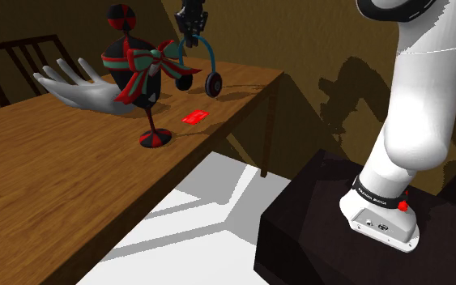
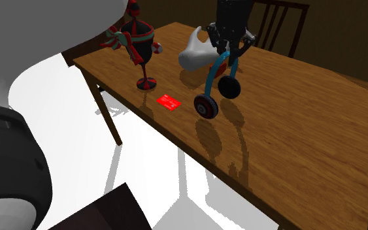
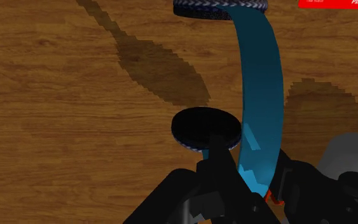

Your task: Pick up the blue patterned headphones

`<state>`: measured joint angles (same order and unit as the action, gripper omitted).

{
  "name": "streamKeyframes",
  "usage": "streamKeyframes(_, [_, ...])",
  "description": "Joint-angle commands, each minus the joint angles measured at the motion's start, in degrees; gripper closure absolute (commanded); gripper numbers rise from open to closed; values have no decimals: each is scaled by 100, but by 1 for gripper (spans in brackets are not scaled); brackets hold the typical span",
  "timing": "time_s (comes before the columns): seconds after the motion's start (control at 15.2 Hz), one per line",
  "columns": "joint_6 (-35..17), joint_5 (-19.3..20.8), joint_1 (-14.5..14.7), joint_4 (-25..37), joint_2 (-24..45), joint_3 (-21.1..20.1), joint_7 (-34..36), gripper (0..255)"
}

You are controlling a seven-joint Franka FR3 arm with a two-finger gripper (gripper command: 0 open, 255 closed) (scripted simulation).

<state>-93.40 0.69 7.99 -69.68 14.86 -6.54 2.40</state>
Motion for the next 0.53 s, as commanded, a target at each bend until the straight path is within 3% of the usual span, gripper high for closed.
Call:
streamKeyframes(0.0, [171, 7, 5, 232, 61, 0, 0, 255])
streamKeyframes(0.46, [981, 67, 67, 1500, 520, -6, 25, 255])
